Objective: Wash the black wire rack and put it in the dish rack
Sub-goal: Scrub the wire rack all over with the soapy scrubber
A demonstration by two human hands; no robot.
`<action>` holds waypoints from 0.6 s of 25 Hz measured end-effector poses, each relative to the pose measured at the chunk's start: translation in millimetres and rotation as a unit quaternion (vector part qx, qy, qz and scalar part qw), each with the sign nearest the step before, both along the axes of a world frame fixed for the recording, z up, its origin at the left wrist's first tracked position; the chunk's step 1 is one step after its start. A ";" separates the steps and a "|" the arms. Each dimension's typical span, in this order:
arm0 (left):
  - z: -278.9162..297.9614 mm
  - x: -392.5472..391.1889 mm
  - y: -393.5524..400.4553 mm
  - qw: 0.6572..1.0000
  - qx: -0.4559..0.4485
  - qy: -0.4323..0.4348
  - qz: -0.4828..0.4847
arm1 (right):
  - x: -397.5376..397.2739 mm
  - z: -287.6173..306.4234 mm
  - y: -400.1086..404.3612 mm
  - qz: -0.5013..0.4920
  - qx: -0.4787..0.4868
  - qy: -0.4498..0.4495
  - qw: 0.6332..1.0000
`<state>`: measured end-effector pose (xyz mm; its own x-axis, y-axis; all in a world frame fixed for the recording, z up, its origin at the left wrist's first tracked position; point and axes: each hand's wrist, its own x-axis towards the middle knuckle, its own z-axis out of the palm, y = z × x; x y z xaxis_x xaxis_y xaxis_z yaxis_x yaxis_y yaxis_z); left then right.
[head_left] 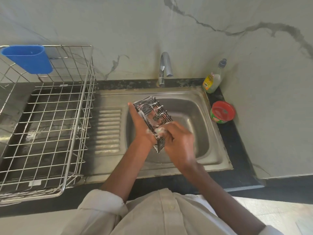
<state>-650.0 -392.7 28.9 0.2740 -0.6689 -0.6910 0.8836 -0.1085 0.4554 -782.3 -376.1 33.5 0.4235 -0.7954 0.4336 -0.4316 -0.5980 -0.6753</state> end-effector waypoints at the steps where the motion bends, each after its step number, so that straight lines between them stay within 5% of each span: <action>1: 2.6 1.7 -1.9 1.000 -0.008 -0.023 0.020 | -2.1 -1.0 -5.3 -0.026 0.001 -0.005 1.000; 8: 3.2 -3.2 2.4 0.997 -0.052 -0.055 -0.023 | -9.0 13.8 -8.6 -0.101 -0.040 0.082 0.991; 15: -12.4 -13.5 -2.4 0.984 -0.124 -0.056 -0.114 | 29.9 44.4 -65.2 -0.137 0.107 0.080 0.982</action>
<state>-663.5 -395.1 16.4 0.1627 -0.8658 -0.4732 0.7917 -0.1717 0.5863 -752.4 -441.3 77.8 0.2290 -0.9546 0.1906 -0.6670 -0.2965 -0.6835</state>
